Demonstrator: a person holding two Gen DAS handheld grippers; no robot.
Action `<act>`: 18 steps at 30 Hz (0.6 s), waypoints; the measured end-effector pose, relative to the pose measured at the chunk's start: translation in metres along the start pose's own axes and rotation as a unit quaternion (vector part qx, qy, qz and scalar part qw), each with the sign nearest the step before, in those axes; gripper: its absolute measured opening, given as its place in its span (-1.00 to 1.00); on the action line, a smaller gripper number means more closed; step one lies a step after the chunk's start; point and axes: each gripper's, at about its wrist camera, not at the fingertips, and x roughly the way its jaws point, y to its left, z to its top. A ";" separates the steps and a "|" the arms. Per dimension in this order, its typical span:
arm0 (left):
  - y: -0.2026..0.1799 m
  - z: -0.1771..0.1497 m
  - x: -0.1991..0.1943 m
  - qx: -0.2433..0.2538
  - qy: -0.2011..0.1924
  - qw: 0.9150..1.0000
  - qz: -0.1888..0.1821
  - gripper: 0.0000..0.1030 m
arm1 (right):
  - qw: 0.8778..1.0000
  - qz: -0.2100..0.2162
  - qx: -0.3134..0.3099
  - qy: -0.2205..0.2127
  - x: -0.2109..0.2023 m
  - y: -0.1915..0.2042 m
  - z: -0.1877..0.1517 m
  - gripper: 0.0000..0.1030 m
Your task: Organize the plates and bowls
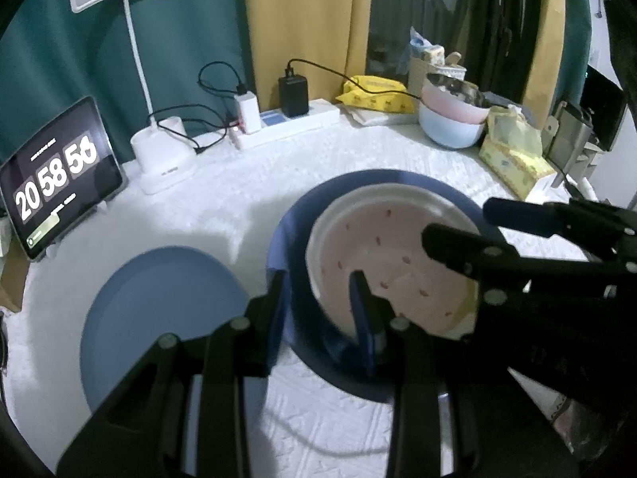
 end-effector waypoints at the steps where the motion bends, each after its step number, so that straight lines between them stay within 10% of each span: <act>1: 0.001 0.000 -0.002 -0.001 -0.002 1.000 0.000 -0.37 | 1.000 -0.001 0.002 0.000 0.000 -0.001 0.000 0.13; 18: 0.036 -0.002 -0.016 -0.035 -0.015 0.999 0.021 -0.12 | 1.000 -0.016 0.021 -0.008 -0.013 -0.025 0.000 0.14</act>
